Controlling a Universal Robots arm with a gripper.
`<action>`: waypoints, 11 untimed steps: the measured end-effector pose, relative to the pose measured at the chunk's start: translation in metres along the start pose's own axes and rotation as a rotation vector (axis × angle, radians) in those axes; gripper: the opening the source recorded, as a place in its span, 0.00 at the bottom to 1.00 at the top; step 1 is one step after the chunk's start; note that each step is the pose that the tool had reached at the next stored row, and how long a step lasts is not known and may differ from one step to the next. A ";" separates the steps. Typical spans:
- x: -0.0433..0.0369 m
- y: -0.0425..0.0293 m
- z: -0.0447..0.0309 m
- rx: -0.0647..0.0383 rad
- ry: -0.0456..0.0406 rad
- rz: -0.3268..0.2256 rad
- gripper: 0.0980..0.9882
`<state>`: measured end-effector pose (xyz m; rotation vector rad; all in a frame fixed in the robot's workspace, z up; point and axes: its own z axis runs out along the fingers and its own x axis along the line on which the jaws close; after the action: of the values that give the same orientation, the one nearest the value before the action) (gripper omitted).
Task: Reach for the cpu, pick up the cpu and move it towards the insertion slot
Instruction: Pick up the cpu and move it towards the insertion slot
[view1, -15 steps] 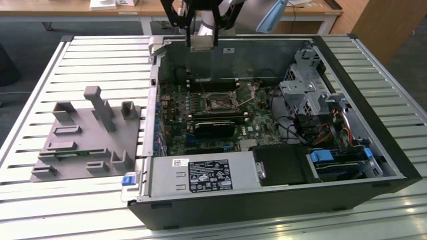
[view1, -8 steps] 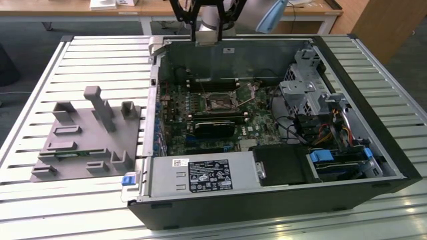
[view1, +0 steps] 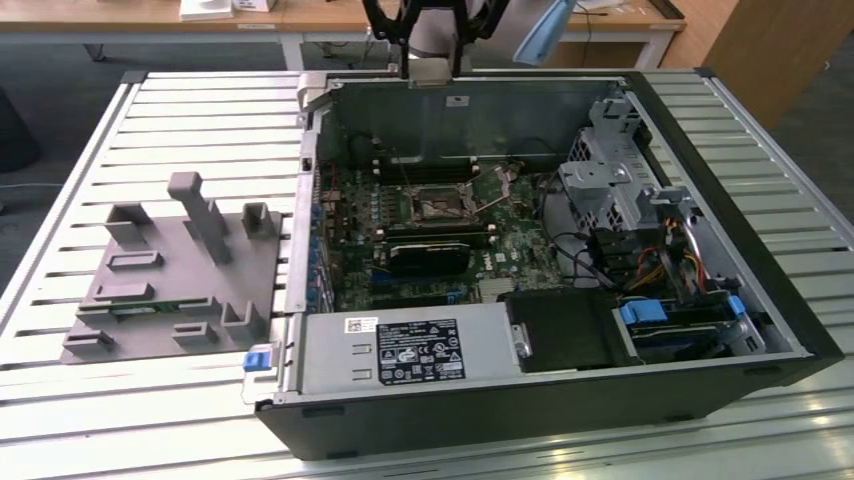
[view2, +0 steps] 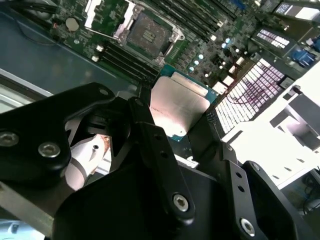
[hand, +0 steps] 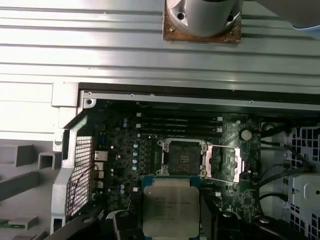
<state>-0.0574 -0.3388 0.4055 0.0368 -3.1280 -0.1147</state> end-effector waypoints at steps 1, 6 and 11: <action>-0.0035 0.0000 0.0000 0.000 0.0000 0.000 0.50; -0.0195 0.0000 0.0001 0.000 0.0000 0.000 0.50; -0.0283 0.0002 0.0000 0.000 0.0000 0.000 0.50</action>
<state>-0.0291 -0.3379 0.4052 0.0366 -3.1280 -0.1147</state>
